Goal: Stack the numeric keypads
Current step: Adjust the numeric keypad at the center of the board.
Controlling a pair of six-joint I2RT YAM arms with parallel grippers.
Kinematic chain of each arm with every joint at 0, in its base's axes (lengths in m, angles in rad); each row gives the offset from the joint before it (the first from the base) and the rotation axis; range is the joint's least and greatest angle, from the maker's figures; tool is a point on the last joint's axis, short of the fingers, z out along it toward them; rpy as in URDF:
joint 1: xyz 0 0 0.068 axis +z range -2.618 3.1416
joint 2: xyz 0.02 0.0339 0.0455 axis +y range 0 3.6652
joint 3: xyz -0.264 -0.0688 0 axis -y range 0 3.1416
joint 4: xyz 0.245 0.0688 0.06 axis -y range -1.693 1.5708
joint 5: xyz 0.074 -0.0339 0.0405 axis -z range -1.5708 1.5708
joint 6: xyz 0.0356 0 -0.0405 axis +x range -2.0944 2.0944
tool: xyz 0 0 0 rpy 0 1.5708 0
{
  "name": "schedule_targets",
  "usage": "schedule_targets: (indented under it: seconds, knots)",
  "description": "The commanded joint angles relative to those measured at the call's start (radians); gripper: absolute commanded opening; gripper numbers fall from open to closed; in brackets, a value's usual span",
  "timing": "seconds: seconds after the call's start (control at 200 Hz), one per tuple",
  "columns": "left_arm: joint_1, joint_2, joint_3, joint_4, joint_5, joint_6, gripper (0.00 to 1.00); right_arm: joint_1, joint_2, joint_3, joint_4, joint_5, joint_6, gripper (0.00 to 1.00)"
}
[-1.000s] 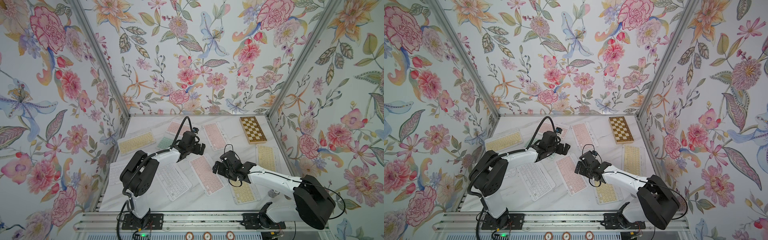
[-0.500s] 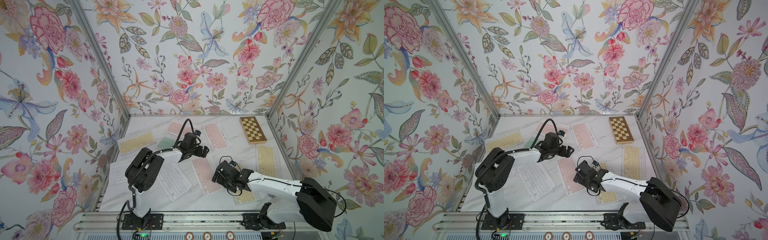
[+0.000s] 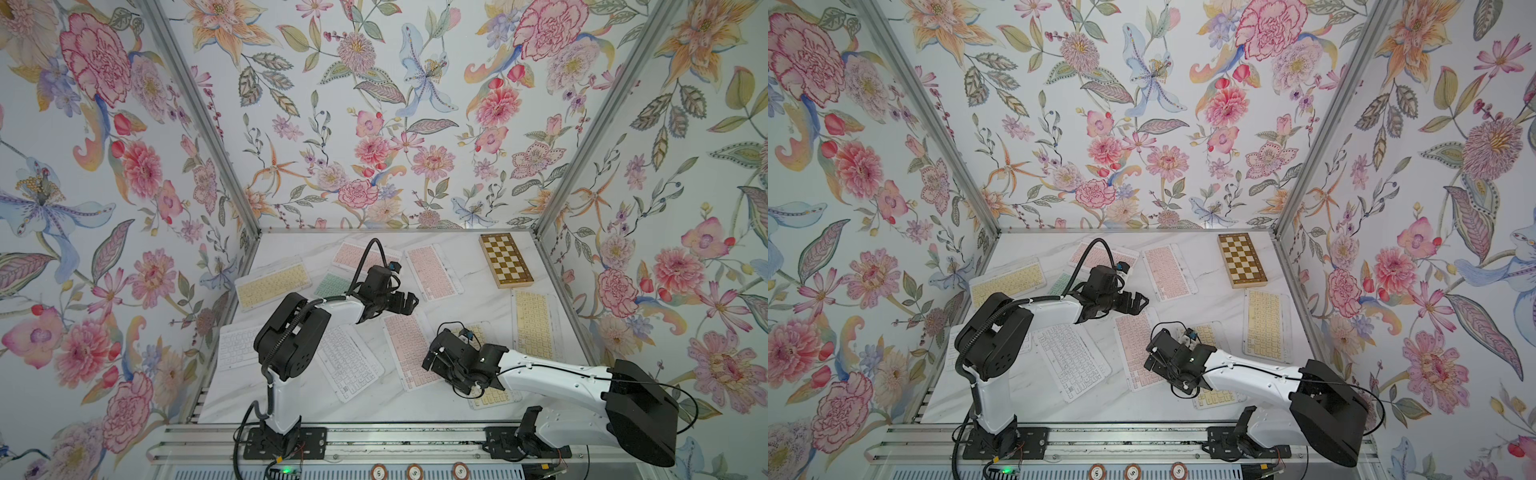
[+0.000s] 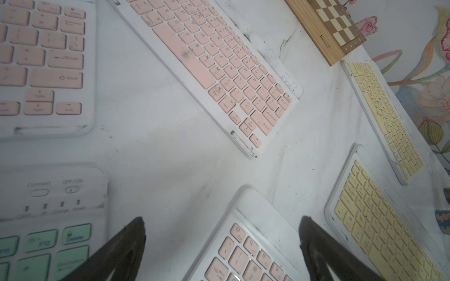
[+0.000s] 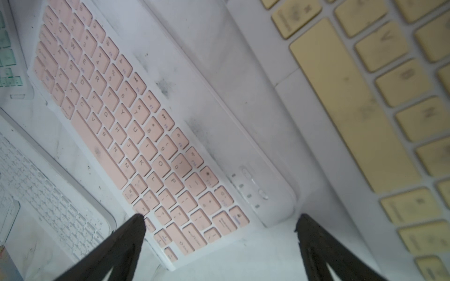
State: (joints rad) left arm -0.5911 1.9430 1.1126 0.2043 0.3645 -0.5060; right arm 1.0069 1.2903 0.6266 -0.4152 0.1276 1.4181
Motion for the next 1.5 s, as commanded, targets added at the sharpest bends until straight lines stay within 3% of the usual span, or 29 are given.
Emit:
schedule_targets:
  seconds: [0.0,0.18,0.345,0.591,0.931,1.151,1.496]
  knots:
    - [0.014,0.024,0.008,0.013,0.03,-0.013,0.99,0.025,0.03,0.016,-0.035,0.003,0.058,0.99]
    - [0.017,0.028,0.005,0.007,0.036,-0.013,0.99,0.02,0.087,0.027,-0.01,-0.002,0.054,0.99]
    - [0.022,0.023,0.0,-0.009,0.039,-0.007,0.99,-0.059,0.087,0.004,0.04,-0.013,0.002,0.99]
    - [0.038,0.026,-0.022,-0.014,0.063,-0.012,0.99,-0.212,0.084,0.021,0.111,-0.043,-0.167,0.99]
    - [0.077,-0.007,-0.076,-0.002,0.115,-0.049,0.99,-0.332,0.243,0.175,0.168,-0.123,-0.357,0.99]
    - [0.09,-0.086,-0.101,-0.063,0.045,-0.038,0.99,-0.403,0.326,0.271,0.177,-0.197,-0.495,0.99]
    - [0.091,-0.179,-0.21,-0.104,-0.011,-0.027,0.99,-0.393,0.265,0.235,0.138,-0.241,-0.608,0.99]
